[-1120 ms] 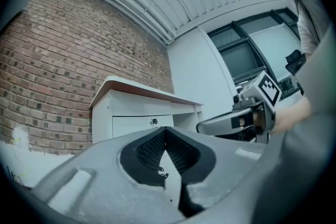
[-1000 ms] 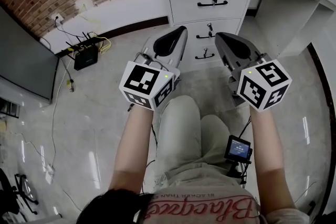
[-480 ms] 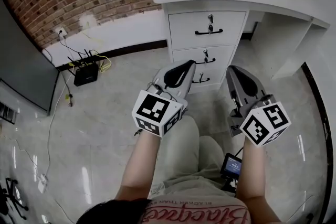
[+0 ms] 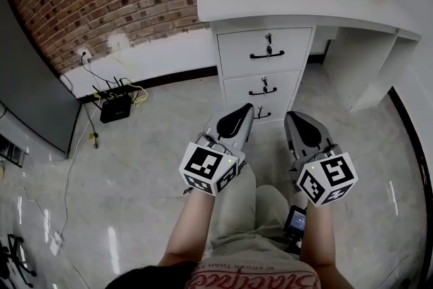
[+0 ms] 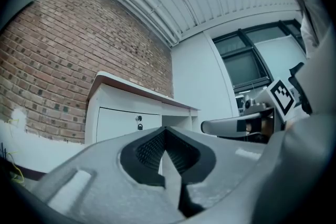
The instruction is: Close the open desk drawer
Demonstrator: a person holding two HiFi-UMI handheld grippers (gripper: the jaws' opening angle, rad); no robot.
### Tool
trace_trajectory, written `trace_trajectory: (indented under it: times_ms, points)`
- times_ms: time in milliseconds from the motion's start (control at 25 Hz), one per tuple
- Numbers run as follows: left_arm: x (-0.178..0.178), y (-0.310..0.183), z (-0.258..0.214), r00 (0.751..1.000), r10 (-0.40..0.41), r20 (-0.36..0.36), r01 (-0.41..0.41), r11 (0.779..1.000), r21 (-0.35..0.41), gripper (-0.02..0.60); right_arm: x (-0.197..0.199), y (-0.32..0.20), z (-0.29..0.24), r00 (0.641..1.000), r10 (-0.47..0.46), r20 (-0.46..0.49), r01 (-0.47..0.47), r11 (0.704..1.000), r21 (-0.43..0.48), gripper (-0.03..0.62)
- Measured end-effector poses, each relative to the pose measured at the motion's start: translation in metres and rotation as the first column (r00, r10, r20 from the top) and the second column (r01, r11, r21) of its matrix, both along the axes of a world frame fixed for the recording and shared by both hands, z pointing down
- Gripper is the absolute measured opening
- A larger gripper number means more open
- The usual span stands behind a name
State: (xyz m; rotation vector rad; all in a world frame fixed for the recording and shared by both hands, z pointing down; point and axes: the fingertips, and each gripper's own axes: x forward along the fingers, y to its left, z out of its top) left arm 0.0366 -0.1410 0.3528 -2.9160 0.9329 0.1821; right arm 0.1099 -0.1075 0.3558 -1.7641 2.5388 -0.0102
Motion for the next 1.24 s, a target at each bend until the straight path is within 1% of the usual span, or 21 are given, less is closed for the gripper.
trace_trajectory:
  times_ms: [160, 360, 600, 1040, 1240]
  points:
    - [0.004, 0.010, 0.001, 1.000, 0.004, -0.002, -0.004, 1.000, 0.009, 0.003, 0.000, 0.008, 0.001, 1.000, -0.007, 0.021, 0.007, 1.000, -0.003, 0.009]
    - [0.005, 0.020, -0.004, 1.000, -0.001, -0.007, 0.001, 1.000, 0.021, 0.003, -0.001, 0.012, 0.005, 1.000, -0.005, 0.018, 0.006, 1.000, -0.027, 0.009]
    - [0.006, 0.025, -0.009, 1.000, -0.010, -0.012, 0.011, 0.999, 0.030, 0.003, -0.005, 0.013, 0.007, 1.000, -0.026, 0.012, 0.027, 0.999, -0.038, 0.009]
    - [0.008, 0.030, -0.012, 1.000, -0.004, -0.008, 0.004, 0.999, 0.038, 0.003, -0.007, 0.019, 0.004, 0.998, -0.058, 0.036, 0.059, 0.997, -0.041, 0.009]
    - [0.008, 0.033, -0.012, 1.000, 0.000, -0.003, 0.001, 0.999, 0.044, 0.003, -0.007, 0.023, 0.004, 0.998, -0.064, 0.026, 0.065, 0.997, -0.040, 0.009]
